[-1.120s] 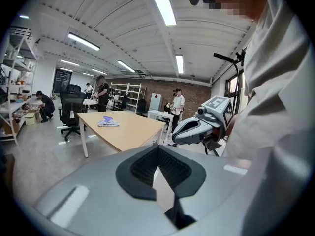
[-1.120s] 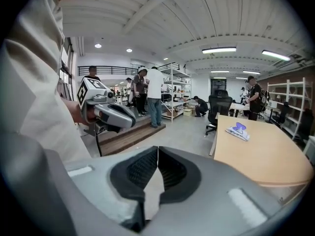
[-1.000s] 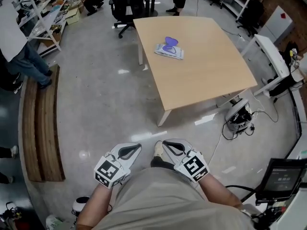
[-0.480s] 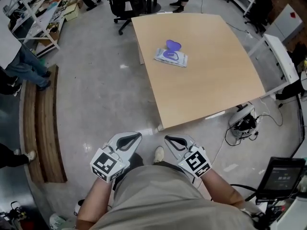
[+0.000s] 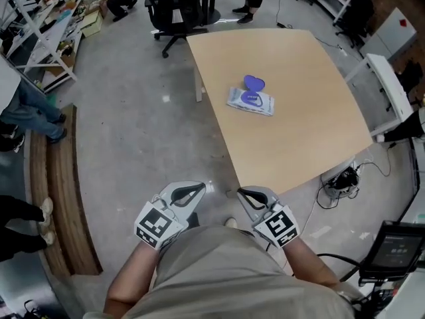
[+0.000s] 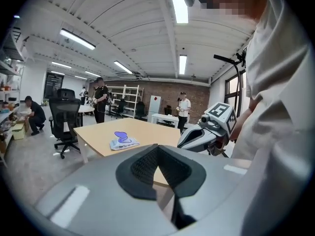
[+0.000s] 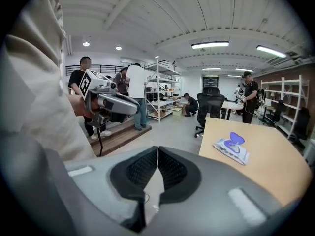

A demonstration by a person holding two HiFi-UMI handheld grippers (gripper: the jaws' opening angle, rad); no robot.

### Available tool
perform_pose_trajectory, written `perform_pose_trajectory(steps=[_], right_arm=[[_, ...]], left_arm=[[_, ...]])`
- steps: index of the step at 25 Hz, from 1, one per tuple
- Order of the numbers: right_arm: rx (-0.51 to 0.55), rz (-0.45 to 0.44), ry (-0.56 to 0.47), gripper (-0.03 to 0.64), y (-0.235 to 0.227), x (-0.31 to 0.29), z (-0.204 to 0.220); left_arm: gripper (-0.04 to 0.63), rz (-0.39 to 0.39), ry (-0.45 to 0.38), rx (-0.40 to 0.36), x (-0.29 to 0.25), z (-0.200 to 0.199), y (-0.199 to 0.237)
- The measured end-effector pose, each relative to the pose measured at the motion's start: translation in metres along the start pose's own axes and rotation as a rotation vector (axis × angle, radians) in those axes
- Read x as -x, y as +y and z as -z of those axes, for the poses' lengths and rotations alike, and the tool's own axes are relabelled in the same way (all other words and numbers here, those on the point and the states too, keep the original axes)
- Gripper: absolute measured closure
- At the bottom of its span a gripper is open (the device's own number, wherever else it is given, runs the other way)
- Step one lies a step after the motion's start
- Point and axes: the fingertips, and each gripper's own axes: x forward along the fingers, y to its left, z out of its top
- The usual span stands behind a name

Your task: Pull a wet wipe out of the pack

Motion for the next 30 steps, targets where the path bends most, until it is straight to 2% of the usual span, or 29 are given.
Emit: perform_pose_trajectory(steps=[4, 8, 12, 15, 19, 26, 30], right_arm=[[-0.011, 0.066, 0.0, 0.612, -0.018, -0.052, -0.023], [-0.031, 0.15, 0.021, 0.612, -0.041, -0.08, -0.037], [-0.051, 0.224, 0.047, 0.612, -0.064, -0.092, -0.037], [-0.048, 0.275, 0.08, 0.611, -0.091, -0.1, -0.022], [-0.064, 0.316, 0.104, 0.611, -0.14, -0.108, 0.0], [-0.093, 0.359, 0.163, 0.601, -0.256, -0.106, -0.003], [-0.098, 0.37, 0.185, 0.601, -0.33, -0.108, 0.009]], left_arm=[[0.591, 0.072, 0.015, -0.056, 0.0, -0.002, 0.055], [0.591, 0.154, 0.04, -0.096, -0.008, -0.004, 0.09], [0.591, 0.208, 0.057, -0.096, -0.028, 0.0, 0.117], [0.591, 0.204, 0.075, -0.064, -0.058, 0.012, 0.139], [0.589, 0.186, 0.107, -0.091, -0.11, 0.017, 0.161], [0.568, 0.196, 0.209, -0.107, -0.202, -0.022, 0.196], [0.589, 0.191, 0.277, -0.096, -0.271, -0.023, 0.215]])
